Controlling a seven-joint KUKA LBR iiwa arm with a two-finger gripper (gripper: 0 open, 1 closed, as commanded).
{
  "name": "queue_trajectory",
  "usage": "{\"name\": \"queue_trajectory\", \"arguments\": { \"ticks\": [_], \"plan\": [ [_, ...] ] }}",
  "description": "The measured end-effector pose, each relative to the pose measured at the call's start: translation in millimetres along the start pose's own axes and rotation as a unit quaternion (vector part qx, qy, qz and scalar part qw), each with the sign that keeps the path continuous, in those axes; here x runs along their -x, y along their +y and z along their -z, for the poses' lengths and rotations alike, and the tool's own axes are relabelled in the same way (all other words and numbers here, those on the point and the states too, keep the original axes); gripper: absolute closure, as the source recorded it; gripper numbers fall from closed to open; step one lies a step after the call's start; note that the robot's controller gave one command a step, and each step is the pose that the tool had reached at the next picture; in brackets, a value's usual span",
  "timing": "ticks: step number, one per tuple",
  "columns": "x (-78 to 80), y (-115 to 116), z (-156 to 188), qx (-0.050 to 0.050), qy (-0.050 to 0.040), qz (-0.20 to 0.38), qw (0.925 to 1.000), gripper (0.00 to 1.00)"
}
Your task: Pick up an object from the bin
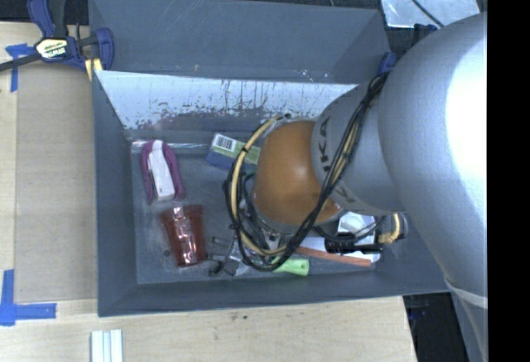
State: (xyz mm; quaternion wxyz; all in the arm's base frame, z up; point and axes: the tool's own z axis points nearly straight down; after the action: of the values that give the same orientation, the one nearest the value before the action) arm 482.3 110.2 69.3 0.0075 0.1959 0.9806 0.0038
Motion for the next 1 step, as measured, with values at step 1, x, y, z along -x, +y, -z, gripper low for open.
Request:
{"name": "queue_trajectory", "arguments": {
  "ticks": [1],
  "plan": [
    [41.5,-66.4,2.4,-0.004,0.0028,0.117,0.9931,1.0]
  ]
}}
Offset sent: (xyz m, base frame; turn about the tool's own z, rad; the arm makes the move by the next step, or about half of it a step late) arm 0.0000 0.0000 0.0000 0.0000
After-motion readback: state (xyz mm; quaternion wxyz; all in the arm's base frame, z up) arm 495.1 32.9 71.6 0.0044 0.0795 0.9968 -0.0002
